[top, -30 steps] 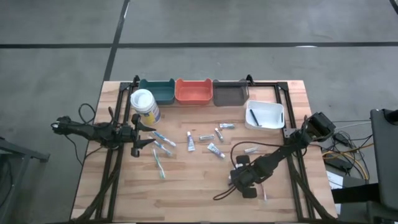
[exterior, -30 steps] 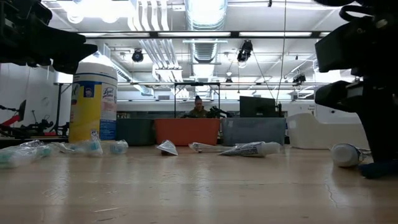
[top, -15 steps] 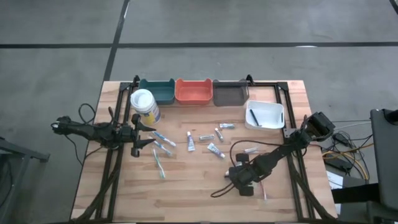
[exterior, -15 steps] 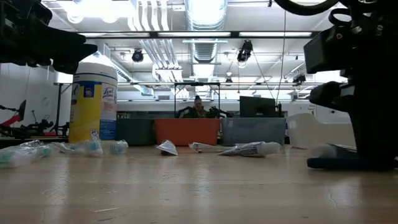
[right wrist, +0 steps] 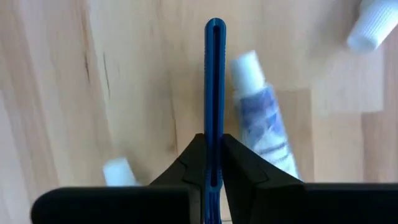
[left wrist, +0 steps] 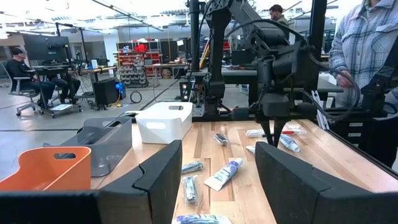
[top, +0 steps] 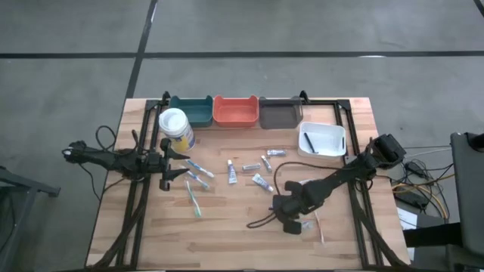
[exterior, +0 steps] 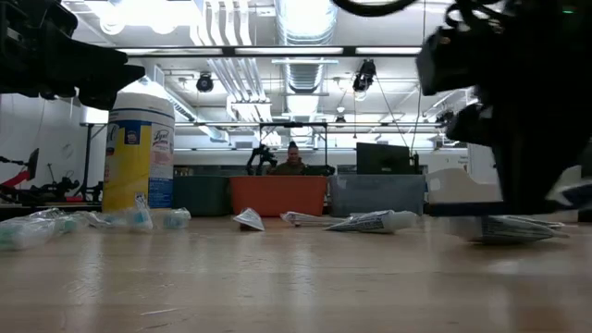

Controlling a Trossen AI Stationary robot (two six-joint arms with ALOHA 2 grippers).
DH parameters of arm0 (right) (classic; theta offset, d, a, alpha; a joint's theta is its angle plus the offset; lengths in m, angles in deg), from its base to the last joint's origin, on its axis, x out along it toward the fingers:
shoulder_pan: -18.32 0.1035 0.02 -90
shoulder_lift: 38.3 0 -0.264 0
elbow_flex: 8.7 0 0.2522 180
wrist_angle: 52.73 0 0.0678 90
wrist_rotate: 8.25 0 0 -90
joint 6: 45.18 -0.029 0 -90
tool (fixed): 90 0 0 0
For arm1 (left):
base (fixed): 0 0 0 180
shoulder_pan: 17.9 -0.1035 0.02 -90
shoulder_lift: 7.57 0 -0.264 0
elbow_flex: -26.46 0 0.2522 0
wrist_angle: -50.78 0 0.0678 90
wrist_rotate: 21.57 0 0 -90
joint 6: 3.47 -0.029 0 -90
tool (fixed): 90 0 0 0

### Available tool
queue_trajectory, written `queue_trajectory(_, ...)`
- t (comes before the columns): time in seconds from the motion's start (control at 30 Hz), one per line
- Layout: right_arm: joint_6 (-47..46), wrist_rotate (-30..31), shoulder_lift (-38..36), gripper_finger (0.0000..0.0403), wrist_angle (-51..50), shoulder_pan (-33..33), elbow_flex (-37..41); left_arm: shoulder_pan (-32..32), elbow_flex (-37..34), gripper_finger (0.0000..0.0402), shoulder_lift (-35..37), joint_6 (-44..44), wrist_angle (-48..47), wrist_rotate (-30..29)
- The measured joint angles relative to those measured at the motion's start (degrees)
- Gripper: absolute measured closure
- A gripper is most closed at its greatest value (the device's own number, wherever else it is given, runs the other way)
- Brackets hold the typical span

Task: Pick & Place Travel size toiletries
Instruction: Put the razor into the white bin

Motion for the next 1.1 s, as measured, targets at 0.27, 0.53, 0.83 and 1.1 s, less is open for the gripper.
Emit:
queue_trajectory(0.27, 1.0, 0.3, -1.9, 0.0367, -1.2, -4.2, -3.6, 0.0, 0.0, 0.0193, 0.0, 0.0, 0.0, 0.0)
queue_trajectory(0.53, 3.2, 3.7, -5.5, 0.0364, -3.6, -9.4, -3.0, 0.0, 0.0, 0.0193, -0.1, 0.0, 0.0, 0.0)
queue_trajectory(0.83, 3.4, 8.8, -11.4, 0.0366, -7.8, -13.7, -1.2, 0.0, 0.0, 0.0193, -0.2, 0.0, 0.0, 0.0)
queue_trajectory(1.1, 3.3, 12.7, -16.9, 0.0366, -9.9, -16.8, -0.7, 0.0, 0.0, 0.0193, -0.3, 0.0, 0.0, 0.0)
